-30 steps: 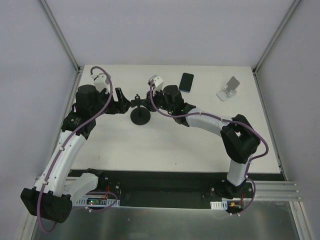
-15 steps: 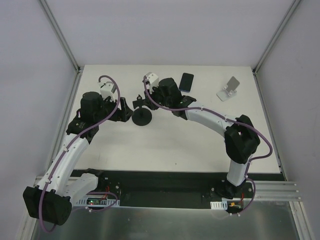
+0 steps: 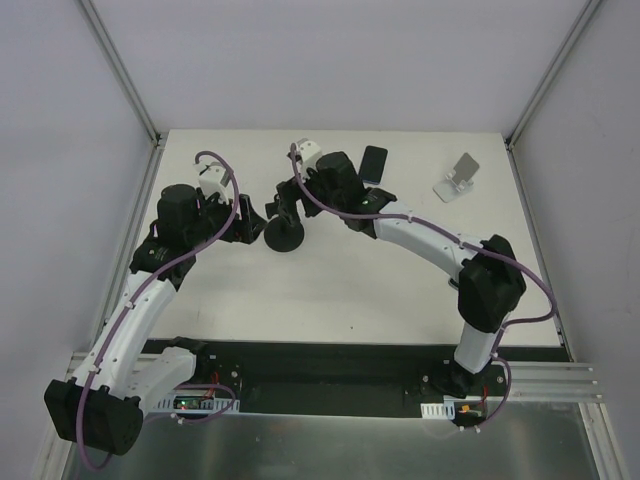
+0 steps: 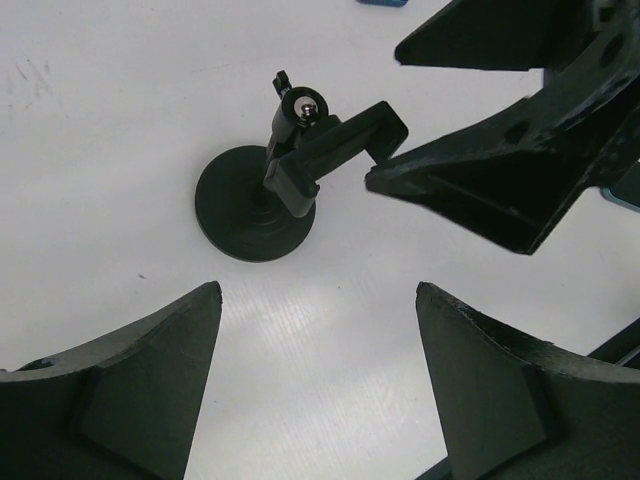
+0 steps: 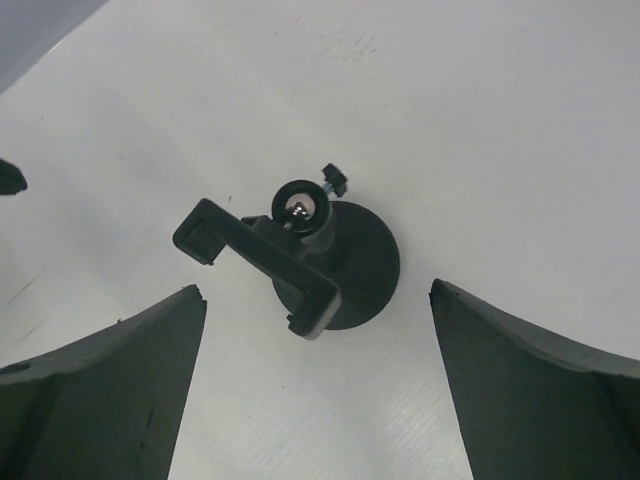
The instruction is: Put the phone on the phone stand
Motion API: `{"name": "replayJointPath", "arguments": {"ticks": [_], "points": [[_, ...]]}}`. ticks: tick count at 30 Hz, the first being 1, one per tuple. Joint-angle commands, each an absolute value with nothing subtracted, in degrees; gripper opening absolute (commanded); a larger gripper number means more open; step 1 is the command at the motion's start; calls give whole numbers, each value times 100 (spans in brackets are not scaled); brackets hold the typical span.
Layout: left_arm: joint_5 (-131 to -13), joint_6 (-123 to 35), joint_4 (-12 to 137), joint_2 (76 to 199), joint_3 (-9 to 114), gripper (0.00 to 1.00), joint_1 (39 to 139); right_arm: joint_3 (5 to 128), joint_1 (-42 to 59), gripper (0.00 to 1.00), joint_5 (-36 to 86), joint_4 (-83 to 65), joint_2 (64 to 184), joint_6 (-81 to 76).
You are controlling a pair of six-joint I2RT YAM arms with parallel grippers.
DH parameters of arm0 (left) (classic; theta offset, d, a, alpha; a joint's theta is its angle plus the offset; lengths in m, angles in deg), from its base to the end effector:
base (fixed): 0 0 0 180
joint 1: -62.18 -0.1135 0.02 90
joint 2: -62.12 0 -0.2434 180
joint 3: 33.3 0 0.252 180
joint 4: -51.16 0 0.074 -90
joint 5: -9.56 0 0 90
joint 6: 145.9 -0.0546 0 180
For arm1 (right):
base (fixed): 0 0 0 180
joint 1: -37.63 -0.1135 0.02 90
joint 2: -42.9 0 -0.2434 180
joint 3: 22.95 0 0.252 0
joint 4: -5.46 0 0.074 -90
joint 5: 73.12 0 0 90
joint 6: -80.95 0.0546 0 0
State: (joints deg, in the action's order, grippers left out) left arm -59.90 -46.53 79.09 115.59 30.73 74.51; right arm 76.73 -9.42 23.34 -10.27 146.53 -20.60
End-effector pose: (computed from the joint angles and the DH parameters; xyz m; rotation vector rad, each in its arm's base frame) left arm 0.2326 -0.0705 0.3179 0.2989 1.8734 -0.5948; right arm 0.3018 0.3332 0.2895 -1.0196 1.6589 0.5224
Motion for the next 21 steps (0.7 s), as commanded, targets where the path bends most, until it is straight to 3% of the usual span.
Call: {"name": "replayJointPath", "arguments": {"ticks": [1, 9, 17, 21], "points": [[-5978, -4799, 7689, 11432, 3065, 77, 7448, 7757, -896, 96, 1049, -1095, 13782, -1364], [-5926, -4763, 7698, 11415, 3057, 78, 7448, 9106, -228, 96, -1413, -2498, 14624, -352], [-5855, -4719, 7698, 11441, 3074, 78, 7448, 12262, 545, 96, -1450, -4153, 17058, 79], [-5820, -4684, 7698, 11476, 3083, 78, 7448, 12890, 809, 96, -1361, -4322, 17771, 18]]}}
